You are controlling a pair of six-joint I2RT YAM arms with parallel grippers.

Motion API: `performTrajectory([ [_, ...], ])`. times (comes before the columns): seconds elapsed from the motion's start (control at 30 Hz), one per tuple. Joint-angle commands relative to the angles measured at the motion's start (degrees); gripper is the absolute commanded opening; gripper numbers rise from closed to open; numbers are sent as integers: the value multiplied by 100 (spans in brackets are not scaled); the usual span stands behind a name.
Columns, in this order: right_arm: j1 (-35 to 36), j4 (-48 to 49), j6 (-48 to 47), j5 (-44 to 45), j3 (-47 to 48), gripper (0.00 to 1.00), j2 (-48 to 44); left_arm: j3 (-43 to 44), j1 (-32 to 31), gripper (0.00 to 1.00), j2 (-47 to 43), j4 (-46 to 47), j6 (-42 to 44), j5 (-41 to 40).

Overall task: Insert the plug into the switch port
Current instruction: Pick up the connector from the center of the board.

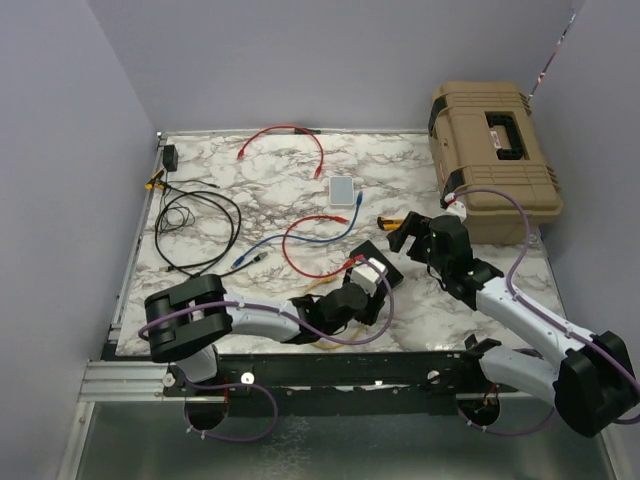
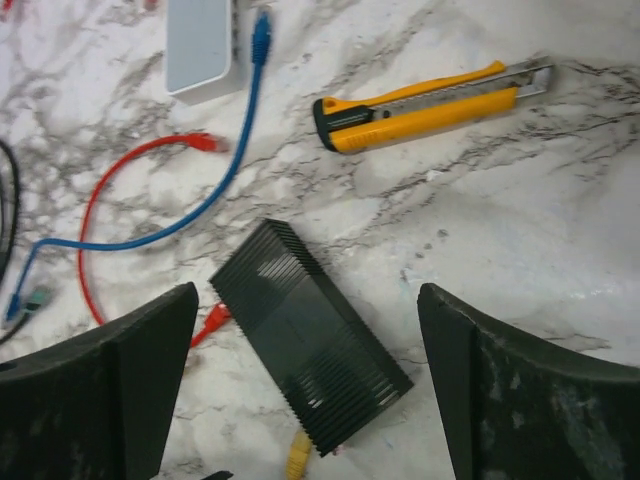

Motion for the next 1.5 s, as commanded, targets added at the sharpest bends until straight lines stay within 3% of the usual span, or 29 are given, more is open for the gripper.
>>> performTrajectory([
  [0.0,17,-654,-286,664,180,99,157,557,-190,54,494,-703,16,-606],
  [0.47,-74,-474,-410,509,61,100,486,1499,-283,37,1374,-1835,-514,-682],
  [0.83,-110,-357,-436,390,-30,100,494,1685,-283,40,1423,-2278,-639,-1094],
  [1.1,-115,-329,-437,337,-47,100,532,1811,-276,39,1592,-2311,-598,-964],
  [1.47,-149,-274,-482,177,-56,100,548,1566,-267,14,1468,-2403,-660,-750],
])
